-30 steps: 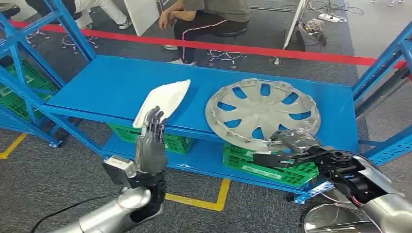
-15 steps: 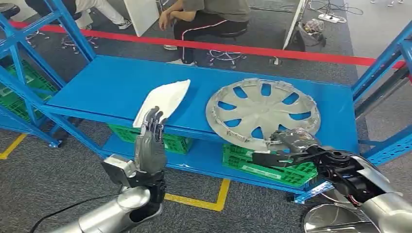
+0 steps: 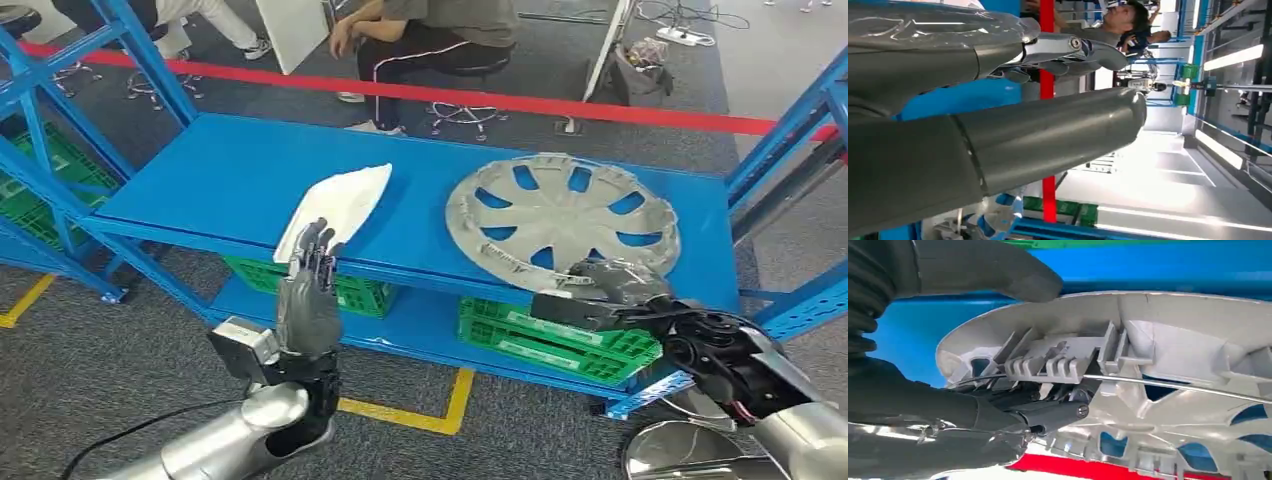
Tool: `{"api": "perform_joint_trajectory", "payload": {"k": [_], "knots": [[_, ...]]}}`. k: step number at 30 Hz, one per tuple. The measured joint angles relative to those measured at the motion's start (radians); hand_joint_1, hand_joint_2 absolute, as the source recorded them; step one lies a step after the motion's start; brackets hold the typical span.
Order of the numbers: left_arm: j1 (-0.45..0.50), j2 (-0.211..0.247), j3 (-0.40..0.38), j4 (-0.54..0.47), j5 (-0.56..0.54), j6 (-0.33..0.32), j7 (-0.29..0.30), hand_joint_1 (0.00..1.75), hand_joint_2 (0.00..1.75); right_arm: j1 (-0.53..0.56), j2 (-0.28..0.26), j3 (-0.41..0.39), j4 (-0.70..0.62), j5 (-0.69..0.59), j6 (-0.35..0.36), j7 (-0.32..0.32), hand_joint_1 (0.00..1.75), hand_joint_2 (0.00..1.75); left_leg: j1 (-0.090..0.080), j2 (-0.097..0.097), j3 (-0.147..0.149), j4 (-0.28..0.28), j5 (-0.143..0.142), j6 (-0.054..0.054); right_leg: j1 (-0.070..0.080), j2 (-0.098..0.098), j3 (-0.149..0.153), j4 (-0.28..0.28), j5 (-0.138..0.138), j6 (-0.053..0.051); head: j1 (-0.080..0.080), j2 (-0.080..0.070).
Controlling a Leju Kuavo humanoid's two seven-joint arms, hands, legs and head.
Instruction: Take the parts from the cabinet and place them on the table.
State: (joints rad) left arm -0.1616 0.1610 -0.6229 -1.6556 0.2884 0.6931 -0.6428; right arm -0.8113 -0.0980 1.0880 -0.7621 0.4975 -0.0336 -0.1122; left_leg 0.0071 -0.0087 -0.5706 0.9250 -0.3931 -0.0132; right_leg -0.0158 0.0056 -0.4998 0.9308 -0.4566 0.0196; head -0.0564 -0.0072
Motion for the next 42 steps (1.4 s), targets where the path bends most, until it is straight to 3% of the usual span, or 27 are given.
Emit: {"api": "perform_joint_trajectory", "payload": {"k": [25, 34, 42], "knots": [[0.003, 0.001, 0.000, 0.000, -0.006, -0.002, -0.002, 0.00, 0.00, 0.034, -0.034, -0.095, -0.196, -0.060, -0.032, 0.024, 1.75, 1.75, 0.000, 0.001, -0.002, 0.000, 0.000, 0.000, 0.000, 0.001, -0.003, 0.000, 0.000, 0.000, 0.000, 0.000], [0.007, -0.004, 0.000, 0.003, -0.011, -0.014, -0.002, 0.00, 0.00, 0.055, -0.068, -0.150, -0.345, -0.081, -0.112, 0.039, 1.75, 1.75, 0.000, 0.001, -0.002, 0.000, 0.000, 0.000, 0.000, 0.001, -0.004, 0.000, 0.000, 0.000, 0.000, 0.000], [0.023, -0.024, 0.000, 0.015, -0.034, -0.037, -0.006, 0.00, 0.00, 0.107, -0.077, -0.191, -0.520, -0.097, -0.204, 0.010, 1.75, 1.75, 0.000, 0.001, -0.002, 0.000, 0.000, 0.000, 0.000, 0.001, -0.004, 0.000, 0.000, 0.000, 0.000, 0.000]]}}
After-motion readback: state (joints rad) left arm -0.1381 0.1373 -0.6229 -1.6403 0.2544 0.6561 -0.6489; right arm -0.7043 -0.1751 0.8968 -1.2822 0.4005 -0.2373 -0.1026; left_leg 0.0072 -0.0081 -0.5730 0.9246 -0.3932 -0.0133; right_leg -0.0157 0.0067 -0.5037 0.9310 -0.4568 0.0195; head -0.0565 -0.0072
